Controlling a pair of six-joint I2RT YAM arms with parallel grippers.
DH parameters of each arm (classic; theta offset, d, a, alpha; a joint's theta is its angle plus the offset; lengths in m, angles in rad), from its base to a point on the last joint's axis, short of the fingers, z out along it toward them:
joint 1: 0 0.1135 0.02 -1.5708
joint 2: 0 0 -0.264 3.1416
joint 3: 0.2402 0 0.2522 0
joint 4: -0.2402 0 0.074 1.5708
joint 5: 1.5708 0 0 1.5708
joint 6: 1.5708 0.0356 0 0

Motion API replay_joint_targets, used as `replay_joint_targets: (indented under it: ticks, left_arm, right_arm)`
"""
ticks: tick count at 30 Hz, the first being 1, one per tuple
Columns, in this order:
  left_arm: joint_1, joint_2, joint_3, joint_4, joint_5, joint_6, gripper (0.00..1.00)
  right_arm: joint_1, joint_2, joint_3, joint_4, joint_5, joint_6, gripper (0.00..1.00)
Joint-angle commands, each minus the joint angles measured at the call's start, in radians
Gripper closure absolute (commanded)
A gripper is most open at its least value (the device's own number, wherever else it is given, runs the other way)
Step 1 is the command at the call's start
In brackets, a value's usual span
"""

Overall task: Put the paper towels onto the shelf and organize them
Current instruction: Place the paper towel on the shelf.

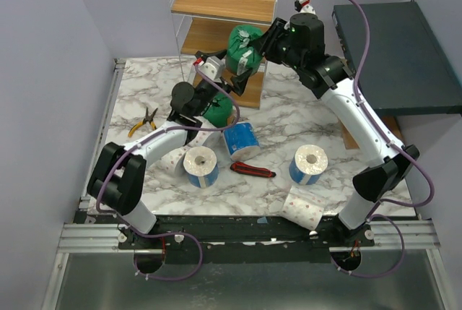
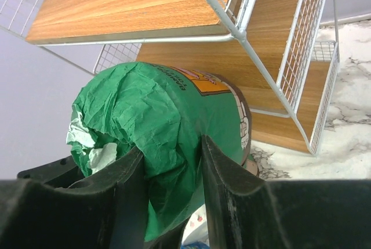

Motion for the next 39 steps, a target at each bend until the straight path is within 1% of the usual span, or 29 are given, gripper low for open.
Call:
replay_joint_targets:
  ticks: [1, 8, 17, 28, 33, 39]
  left_arm:
    - [-0.022, 0.058, 0.047, 0.033, 0.03, -0.038, 0.02]
    - [-0.022, 0.111, 0.075, 0.063, -0.003, -0.042, 0.01]
    - [-0.022, 0.142, 0.098, 0.086, -0.042, -0.044, 0.01]
    - [-0.022, 0.146, 0.109, 0.113, -0.139, -0.026, 0.01]
    - [-0.022, 0.15, 0.12, 0.109, -0.153, -0.02, 0.02]
    - [-0.022, 0.159, 0.141, 0.097, -0.153, -0.022, 0.02]
  right_arm:
    - [0.029, 0.021, 0.013, 0.076, -0.044, 0.034, 0.62]
    - [0.029, 0.033, -0.007, 0.106, -0.031, 0.03, 0.62]
    - [0.028, 0.046, -0.037, 0.113, -0.011, 0.025, 0.62]
    - [0.028, 0.018, -0.082, 0.112, 0.022, 0.017, 0.5]
    - [0.028, 0.007, -0.095, 0.115, 0.029, 0.017, 0.47]
    - [0.028, 0.0, -0.1, 0.11, 0.035, 0.018, 0.39]
